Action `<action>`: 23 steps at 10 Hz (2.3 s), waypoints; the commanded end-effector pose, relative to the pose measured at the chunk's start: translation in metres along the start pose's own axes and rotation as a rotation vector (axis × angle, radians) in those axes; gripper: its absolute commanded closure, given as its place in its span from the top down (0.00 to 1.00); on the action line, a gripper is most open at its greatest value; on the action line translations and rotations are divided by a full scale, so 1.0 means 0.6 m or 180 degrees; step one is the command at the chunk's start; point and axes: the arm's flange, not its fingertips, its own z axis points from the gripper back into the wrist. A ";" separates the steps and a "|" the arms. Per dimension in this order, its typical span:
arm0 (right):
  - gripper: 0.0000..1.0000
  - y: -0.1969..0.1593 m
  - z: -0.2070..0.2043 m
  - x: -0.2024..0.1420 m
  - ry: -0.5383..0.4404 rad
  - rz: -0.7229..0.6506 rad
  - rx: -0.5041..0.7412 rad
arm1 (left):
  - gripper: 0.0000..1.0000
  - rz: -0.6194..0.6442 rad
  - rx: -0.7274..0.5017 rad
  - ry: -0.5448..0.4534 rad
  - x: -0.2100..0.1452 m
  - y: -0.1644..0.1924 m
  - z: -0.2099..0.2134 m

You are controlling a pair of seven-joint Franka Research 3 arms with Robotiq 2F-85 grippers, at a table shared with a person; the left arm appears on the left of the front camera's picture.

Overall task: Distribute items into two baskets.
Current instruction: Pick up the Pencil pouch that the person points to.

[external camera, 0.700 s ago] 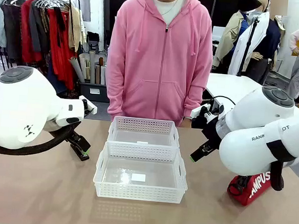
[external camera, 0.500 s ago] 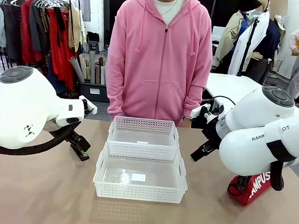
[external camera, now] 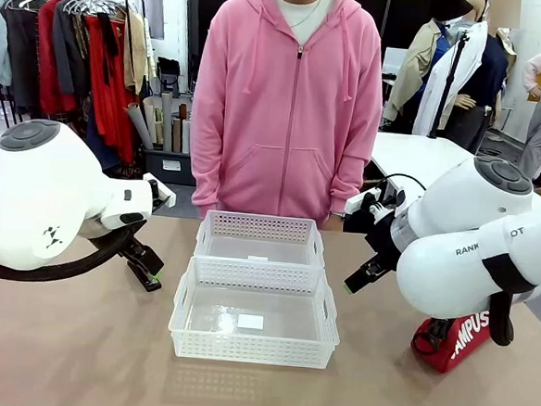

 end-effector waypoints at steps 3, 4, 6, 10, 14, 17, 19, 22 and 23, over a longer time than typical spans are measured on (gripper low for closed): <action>1.00 0.000 0.000 0.000 -0.0001 -0.0001 0.0000 | 1.00 0.0000 0.0000 -0.0001 0.000 0.000 0.000; 1.00 0.000 0.000 0.000 -0.0001 -0.0001 0.0000 | 1.00 0.0000 0.0000 -0.0001 0.000 0.000 0.000; 1.00 0.000 0.000 0.000 -0.0001 -0.0001 0.0000 | 1.00 0.0000 0.0000 -0.0001 0.000 0.000 0.000; 1.00 -0.011 0.010 0.008 0.0004 -0.0005 0.0133 | 1.00 0.0044 -0.0137 0.0014 0.012 0.027 0.018; 1.00 -0.081 0.058 0.041 0.0016 -0.0131 0.0507 | 1.00 0.0307 -0.0553 0.0258 0.054 0.098 0.081; 1.00 -0.161 0.117 0.032 -0.0135 -0.0379 0.0820 | 1.00 0.0493 -0.1039 0.0212 0.039 0.172 0.172; 1.00 -0.197 0.160 0.003 -0.0311 -0.0534 0.0902 | 1.00 0.0536 -0.1114 -0.0039 0.001 0.193 0.235; 1.00 -0.233 0.234 -0.038 -0.0634 -0.0735 0.0868 | 1.00 0.0668 -0.1043 -0.0342 -0.051 0.221 0.341; 1.00 -0.240 0.256 -0.050 -0.0731 -0.0783 0.0863 | 1.00 0.0732 -0.1064 -0.0457 -0.067 0.232 0.373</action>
